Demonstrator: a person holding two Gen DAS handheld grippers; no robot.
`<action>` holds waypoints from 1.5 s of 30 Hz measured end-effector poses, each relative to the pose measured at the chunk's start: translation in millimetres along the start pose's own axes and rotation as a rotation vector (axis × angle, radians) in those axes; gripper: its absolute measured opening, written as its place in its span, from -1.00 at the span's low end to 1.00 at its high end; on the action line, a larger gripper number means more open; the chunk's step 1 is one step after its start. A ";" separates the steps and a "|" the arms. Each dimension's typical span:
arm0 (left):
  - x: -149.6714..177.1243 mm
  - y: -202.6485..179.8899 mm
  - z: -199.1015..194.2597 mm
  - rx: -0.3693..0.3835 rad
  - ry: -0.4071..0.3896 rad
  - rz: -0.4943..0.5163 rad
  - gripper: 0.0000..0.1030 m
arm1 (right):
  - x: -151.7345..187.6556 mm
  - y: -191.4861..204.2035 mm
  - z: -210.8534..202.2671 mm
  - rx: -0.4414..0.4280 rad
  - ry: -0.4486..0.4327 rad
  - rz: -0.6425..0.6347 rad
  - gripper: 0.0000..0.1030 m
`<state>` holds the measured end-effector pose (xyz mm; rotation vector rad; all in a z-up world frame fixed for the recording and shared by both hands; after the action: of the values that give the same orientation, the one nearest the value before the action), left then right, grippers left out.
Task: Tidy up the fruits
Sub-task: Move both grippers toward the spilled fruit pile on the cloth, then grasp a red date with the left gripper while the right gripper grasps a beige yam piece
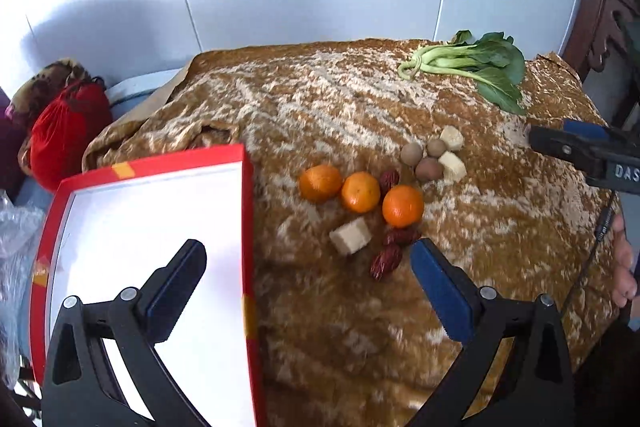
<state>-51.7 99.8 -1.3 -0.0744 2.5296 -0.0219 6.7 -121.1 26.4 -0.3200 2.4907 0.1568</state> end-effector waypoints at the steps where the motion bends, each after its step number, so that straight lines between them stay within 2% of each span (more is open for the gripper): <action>1: 6.7 0.3 -2.9 0.013 0.006 0.001 1.00 | -3.9 11.4 3.6 -0.026 0.014 -0.025 0.96; 3: 12.1 -7.9 1.5 0.030 0.025 0.029 1.00 | -3.0 39.9 13.3 -0.085 0.056 -0.111 0.96; 7: 22.5 -25.8 16.3 0.061 0.067 0.084 0.99 | 2.5 59.0 26.4 -0.106 0.115 -0.220 0.96; 9: 23.4 -29.4 22.2 0.050 0.084 0.109 0.91 | 1.3 60.2 35.2 -0.111 0.125 -0.261 0.96; 13: 23.6 -44.4 38.6 0.105 0.143 0.114 0.67 | 7.2 61.4 54.8 -0.146 0.182 -0.314 0.92; 14: 24.2 -48.7 41.9 0.115 0.158 0.120 0.52 | 9.3 61.5 59.0 -0.158 0.205 -0.316 0.90; 15: 24.4 -51.1 43.4 0.125 0.169 0.122 0.45 | 11.3 63.1 61.9 -0.169 0.222 -0.314 0.84; 18: 25.3 -57.4 47.4 0.141 0.182 0.130 0.35 | 14.0 66.6 67.7 -0.185 0.254 -0.302 0.78; 20: 27.6 -55.4 54.3 0.120 0.204 0.128 0.10 | 14.2 68.0 67.0 -0.189 0.253 -0.300 0.78; 23: 33.2 -50.6 64.3 0.132 0.249 0.094 -0.17 | 15.0 69.6 67.4 -0.199 0.259 -0.282 0.76; 27: 30.0 -47.4 66.6 0.141 0.239 0.055 -0.30 | 17.3 71.2 74.3 -0.217 0.290 -0.238 0.60; 29: 28.5 -47.9 67.2 0.154 0.236 0.033 -0.40 | 18.2 74.0 76.3 -0.220 0.297 -0.228 0.60; 31: 28.3 -49.8 67.8 0.150 0.237 0.042 -0.42 | 19.4 78.2 77.7 -0.220 0.300 -0.230 0.54; 34: 28.5 -53.4 65.8 0.172 0.237 0.052 -0.58 | 21.6 85.9 80.7 -0.236 0.312 -0.229 0.50; 37: 29.3 -51.9 64.2 0.178 0.236 0.061 -0.66 | 28.1 86.6 87.9 -0.210 0.333 -0.252 0.40; 42: 28.4 -50.2 62.5 0.205 0.228 0.054 -0.67 | 32.5 81.4 96.9 -0.206 0.348 -0.226 0.30; 45: 29.6 -50.6 59.9 0.211 0.227 0.056 -0.67 | 32.4 78.8 98.3 -0.196 0.348 -0.222 0.16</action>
<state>-39.1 47.7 -65.7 0.0883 2.7373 -0.2897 16.1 -33.1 -68.8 -0.7595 2.7608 0.2744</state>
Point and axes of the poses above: each gripper's, at about its wrist camera, not at the fingertips, and z roughly the way its jaws point, y to its left, x to its underside, the point moved 10 cm from there along z, roughly the way its jaws point, and after that the axes turned 6 degrees about -z, right-handed, at the moved point
